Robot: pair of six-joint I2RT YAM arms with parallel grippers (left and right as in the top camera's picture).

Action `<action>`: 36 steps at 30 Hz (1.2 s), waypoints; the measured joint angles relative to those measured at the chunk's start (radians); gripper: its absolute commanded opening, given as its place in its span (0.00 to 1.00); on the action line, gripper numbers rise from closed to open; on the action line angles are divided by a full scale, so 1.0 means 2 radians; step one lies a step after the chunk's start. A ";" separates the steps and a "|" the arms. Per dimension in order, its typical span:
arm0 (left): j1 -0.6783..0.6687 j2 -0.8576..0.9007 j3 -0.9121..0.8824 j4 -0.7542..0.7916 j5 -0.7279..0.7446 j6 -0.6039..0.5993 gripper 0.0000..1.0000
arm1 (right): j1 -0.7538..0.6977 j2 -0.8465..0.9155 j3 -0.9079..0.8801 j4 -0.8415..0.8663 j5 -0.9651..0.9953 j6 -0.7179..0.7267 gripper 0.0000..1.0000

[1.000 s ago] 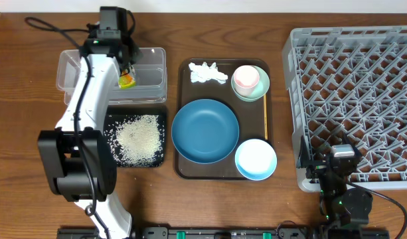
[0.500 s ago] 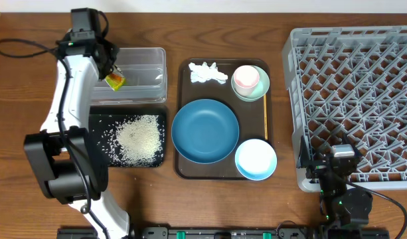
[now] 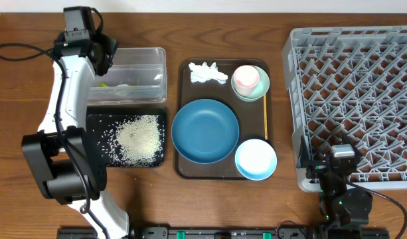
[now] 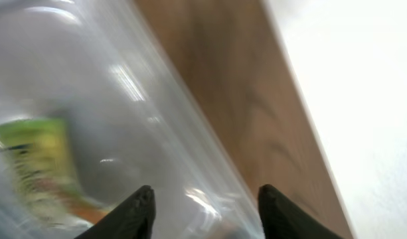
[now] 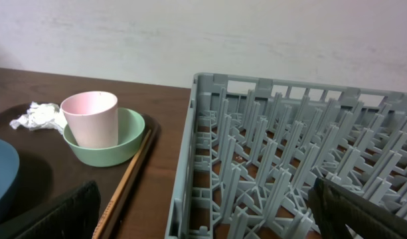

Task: Sort waste into correct bins and load items into the dishwasher rack
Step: 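Carry the wrapper to the clear plastic bin and release it inside, then move the left gripper back to the white crumpled tissue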

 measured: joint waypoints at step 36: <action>-0.287 0.105 0.002 0.030 -0.089 0.480 0.75 | 0.000 0.000 0.000 0.000 0.000 0.000 0.99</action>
